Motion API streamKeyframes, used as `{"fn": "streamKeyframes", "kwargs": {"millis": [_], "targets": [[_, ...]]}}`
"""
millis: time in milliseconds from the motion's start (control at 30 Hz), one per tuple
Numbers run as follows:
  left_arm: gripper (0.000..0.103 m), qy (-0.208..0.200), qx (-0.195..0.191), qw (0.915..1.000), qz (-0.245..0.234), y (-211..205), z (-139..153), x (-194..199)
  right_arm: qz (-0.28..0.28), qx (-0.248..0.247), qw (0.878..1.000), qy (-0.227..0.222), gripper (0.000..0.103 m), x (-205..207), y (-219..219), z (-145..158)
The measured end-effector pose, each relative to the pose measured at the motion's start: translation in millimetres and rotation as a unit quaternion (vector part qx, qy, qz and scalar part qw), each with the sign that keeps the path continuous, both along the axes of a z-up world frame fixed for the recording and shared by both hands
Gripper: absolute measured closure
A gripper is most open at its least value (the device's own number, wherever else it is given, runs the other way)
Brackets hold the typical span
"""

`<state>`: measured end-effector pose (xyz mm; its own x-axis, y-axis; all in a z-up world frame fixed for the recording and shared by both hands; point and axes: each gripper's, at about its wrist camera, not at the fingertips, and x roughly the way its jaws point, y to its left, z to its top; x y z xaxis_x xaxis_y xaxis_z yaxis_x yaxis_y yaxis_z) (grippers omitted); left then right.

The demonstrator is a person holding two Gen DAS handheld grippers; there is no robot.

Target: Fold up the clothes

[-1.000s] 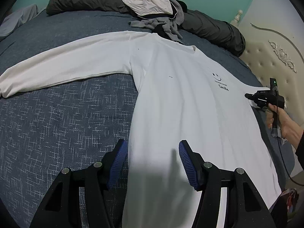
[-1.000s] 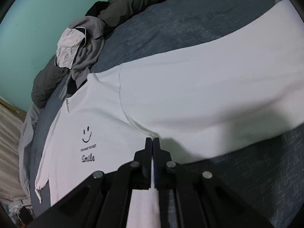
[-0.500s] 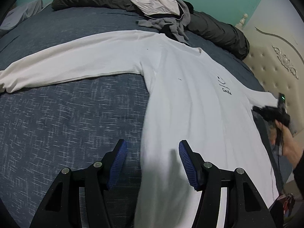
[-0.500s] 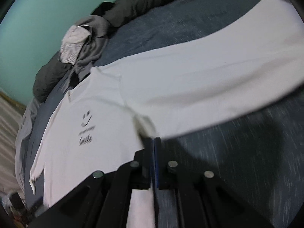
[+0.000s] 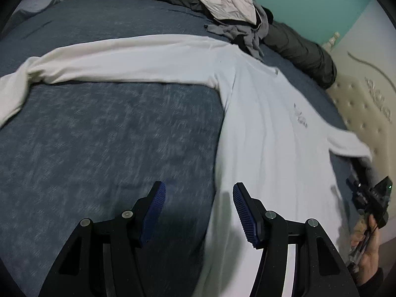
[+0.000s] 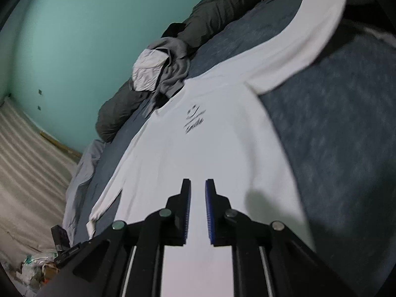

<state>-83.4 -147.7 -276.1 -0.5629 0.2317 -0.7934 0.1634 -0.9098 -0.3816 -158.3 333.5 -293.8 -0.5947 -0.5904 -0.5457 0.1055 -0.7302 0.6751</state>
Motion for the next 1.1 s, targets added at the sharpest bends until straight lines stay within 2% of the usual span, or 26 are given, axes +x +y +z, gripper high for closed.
{"fn": "streamKeyframes", "kwargs": {"millis": [167,267,300,433,567,667,800,1100], "targets": [[0.042,-0.032,0.009,0.9992,-0.022,-2.9,-2.1,26.9,0.005,-0.011,1.0,-0.006,0.087,17.0,-5.6,0.0],[0.044,-0.046,0.008,0.9982,-0.037,0.9,-2.0,39.9,0.005,-0.013,1.0,0.014,0.086,23.4,-5.7,10.7],[0.048,-0.049,0.011,0.9979,-0.04,1.2,-1.4,44.0,0.005,-0.017,1.0,0.019,0.086,25.5,-5.2,12.6],[0.08,-0.067,0.01,0.9964,-0.051,5.3,-3.7,58.5,0.001,-0.023,0.999,0.033,0.084,34.7,-1.3,15.9],[0.082,-0.078,0.006,0.9943,-0.071,16.5,-6.5,69.2,-0.007,-0.025,0.999,0.034,0.084,41.2,4.1,13.6],[0.101,-0.084,-0.011,0.9926,-0.087,27.2,-8.9,76.3,-0.014,-0.027,0.999,0.032,0.084,45.6,9.0,11.5],[0.102,-0.071,-0.017,0.9931,-0.092,34.8,-1.6,86.4,-0.023,-0.028,0.999,0.028,0.084,50.9,15.7,8.2],[0.102,-0.067,-0.003,0.9961,-0.057,8.8,11.1,106.1,-0.023,-0.035,0.999,0.034,0.083,51.7,15.8,9.9]]}}
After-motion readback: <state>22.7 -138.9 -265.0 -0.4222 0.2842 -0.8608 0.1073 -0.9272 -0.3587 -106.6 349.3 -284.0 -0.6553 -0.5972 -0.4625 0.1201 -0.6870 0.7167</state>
